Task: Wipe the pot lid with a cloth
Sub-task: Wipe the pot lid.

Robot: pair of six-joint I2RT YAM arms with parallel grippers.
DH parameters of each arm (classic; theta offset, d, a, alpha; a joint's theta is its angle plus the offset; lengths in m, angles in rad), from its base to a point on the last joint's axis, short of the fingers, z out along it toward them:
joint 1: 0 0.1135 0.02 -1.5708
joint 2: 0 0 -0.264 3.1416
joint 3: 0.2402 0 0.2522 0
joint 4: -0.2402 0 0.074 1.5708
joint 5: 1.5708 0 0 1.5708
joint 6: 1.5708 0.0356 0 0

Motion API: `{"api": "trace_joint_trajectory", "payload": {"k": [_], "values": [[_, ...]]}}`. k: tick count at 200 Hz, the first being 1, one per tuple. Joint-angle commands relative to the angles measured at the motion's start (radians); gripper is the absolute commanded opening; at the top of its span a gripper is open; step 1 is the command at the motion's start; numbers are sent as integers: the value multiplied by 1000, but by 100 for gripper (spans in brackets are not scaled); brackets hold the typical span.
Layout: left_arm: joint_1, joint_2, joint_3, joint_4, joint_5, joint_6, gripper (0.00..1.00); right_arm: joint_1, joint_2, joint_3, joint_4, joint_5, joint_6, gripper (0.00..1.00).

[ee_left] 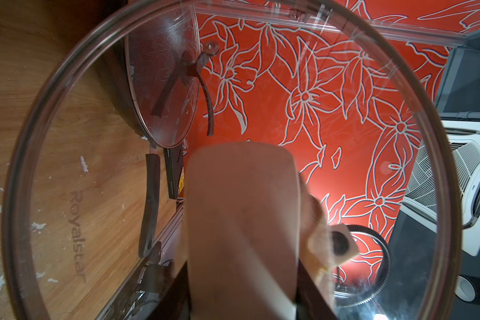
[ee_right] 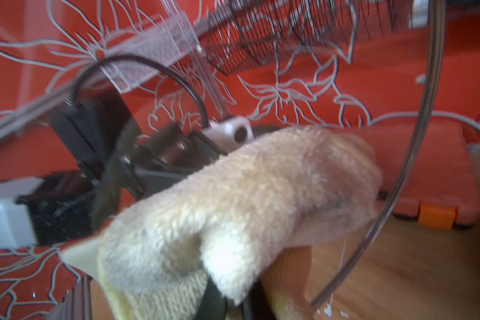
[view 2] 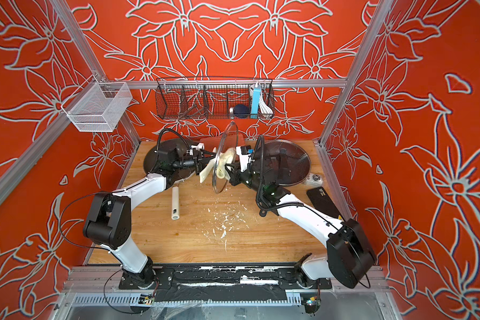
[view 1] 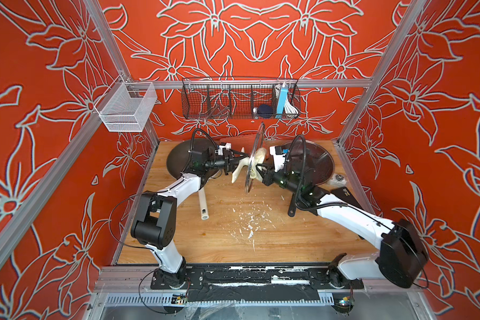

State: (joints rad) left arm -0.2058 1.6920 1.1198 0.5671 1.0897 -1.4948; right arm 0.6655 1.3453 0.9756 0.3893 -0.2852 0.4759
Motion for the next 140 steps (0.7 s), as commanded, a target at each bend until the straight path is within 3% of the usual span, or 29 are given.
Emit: {"api": "trace_joint_trajectory", "payload": {"k": [1, 61, 140], "values": [[0, -55, 38, 169, 28, 22, 0, -14, -29, 91, -29, 9, -53, 0], [-1, -63, 38, 177, 37, 21, 0, -117, 111, 266, -65, -21, -35, 0], [-12, -88, 48, 181, 41, 19, 0, -152, 299, 156, 52, -37, 42, 0]]}}
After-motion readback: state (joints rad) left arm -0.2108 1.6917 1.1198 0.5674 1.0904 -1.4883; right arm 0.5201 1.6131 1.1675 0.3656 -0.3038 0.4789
